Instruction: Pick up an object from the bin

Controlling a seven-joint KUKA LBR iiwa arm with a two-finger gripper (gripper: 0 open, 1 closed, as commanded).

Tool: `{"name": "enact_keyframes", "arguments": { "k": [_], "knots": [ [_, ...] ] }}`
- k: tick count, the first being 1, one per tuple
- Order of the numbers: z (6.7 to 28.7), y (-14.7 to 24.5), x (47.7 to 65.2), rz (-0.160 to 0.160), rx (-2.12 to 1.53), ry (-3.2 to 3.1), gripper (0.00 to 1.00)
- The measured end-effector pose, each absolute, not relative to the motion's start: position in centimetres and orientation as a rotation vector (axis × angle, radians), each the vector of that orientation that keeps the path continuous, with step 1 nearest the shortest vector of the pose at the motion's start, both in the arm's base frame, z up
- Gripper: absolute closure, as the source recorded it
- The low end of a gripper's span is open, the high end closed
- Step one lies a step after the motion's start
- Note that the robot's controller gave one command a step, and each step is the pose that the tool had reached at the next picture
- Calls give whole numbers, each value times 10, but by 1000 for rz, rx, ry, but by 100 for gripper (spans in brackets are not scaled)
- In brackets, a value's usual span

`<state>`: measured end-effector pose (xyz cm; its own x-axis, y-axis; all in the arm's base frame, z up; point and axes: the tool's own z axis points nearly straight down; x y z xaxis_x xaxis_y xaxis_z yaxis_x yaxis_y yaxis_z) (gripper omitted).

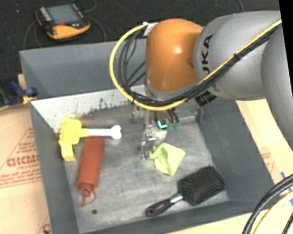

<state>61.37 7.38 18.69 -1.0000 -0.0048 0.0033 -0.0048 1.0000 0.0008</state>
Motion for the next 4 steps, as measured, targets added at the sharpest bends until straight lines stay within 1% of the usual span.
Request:
{"name": "enact_keyframes", "arguments": {
  "k": [1,2,3,4],
  "knots": [
    [191,74,615,-2,6,-3144,0],
    [188,38,609,-1,158,-3141,0],
    [133,24,574,3,467,-3115,0],
    [78,-60,624,2,782,-3048,100]
  ]
}}
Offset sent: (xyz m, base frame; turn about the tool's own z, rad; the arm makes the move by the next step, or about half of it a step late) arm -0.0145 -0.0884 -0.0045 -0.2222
